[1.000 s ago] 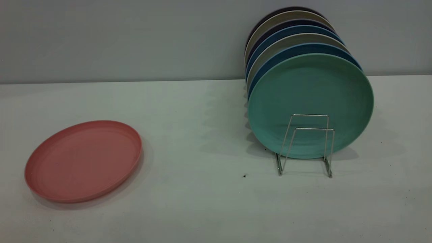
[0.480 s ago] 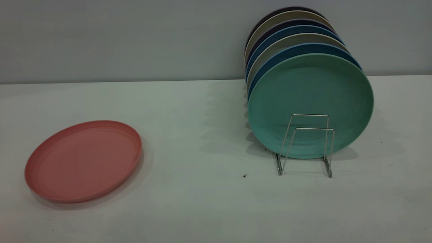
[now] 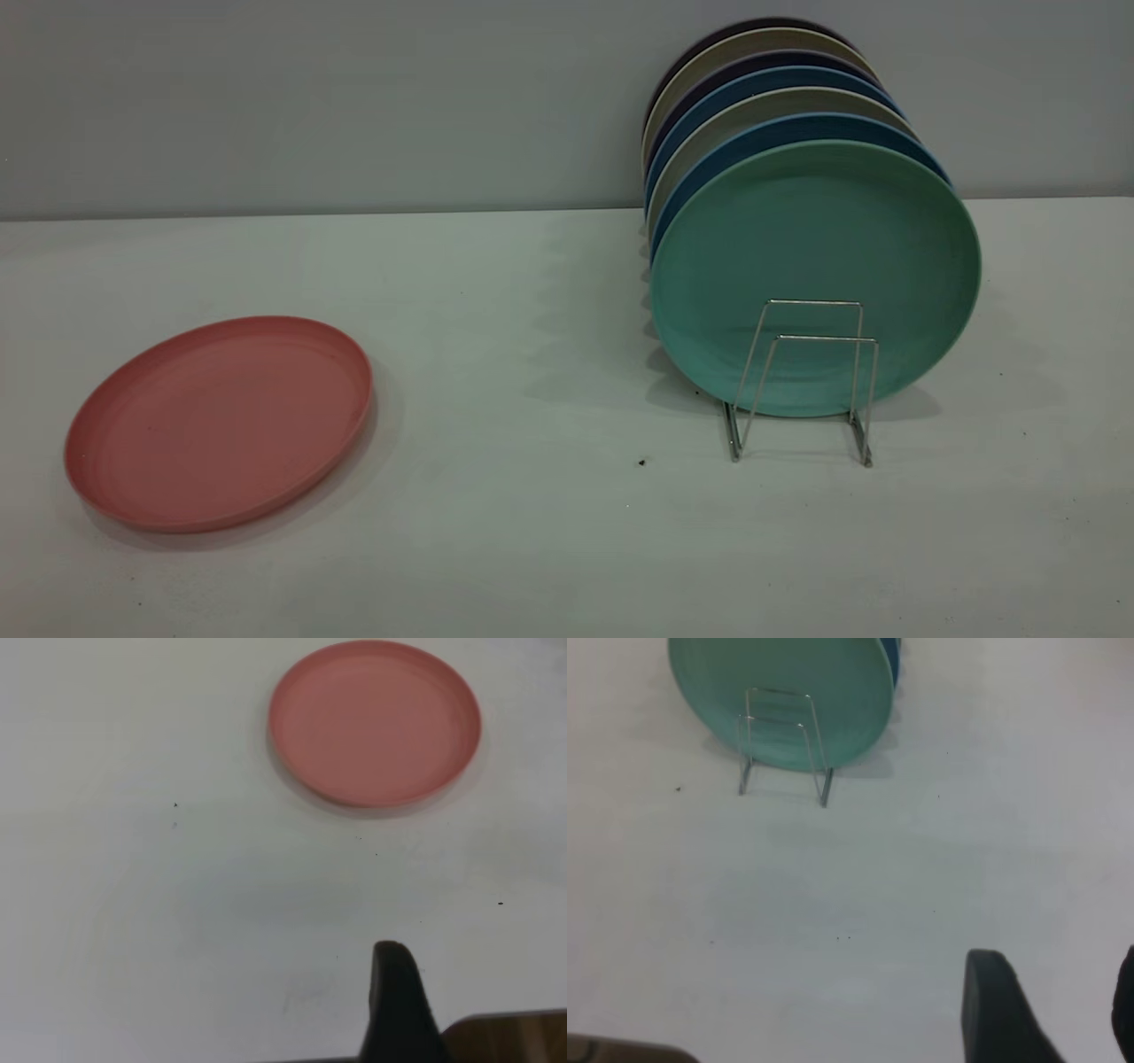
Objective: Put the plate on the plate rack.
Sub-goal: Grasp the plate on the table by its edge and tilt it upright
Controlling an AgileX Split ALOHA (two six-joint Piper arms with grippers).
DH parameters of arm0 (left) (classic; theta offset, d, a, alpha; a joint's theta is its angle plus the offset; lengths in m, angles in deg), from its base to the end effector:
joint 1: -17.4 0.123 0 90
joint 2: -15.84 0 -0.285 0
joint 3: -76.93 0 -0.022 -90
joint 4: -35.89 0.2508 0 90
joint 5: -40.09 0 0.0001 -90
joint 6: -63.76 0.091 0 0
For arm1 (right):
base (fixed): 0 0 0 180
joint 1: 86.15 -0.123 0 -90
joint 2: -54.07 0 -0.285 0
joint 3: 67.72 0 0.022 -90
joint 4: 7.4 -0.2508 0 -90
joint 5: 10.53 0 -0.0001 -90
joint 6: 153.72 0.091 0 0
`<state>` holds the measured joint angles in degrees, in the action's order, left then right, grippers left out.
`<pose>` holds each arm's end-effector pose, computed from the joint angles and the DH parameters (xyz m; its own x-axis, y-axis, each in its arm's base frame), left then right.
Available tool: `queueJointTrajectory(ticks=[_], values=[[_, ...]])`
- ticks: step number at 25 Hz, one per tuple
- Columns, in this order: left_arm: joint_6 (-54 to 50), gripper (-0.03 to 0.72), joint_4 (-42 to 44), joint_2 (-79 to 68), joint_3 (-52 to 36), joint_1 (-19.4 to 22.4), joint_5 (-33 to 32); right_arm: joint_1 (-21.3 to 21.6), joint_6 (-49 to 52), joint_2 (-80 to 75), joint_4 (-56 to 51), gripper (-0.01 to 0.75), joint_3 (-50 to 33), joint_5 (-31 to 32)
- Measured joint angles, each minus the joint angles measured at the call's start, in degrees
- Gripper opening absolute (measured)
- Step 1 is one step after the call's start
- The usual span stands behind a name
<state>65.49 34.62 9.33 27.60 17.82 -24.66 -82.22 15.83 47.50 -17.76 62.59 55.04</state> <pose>-0.0097 -0.0019 0.2680 -0.5085 0.0170 -0.8609 0.0205 0.9998 0.0077 -0.0092 0.0156 0.2662 -0.5102 -0.0705 -0.8571 -0.1269 0.9919 -0.0060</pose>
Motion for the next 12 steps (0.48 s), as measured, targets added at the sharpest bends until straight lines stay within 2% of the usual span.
queueJointTrajectory(ticks=[12], values=[[0.0, 0.498, 0.0, 0.0, 0.0, 0.0, 0.0, 0.0, 0.0, 0.0, -0.8, 0.334, 0.0, -0.2]])
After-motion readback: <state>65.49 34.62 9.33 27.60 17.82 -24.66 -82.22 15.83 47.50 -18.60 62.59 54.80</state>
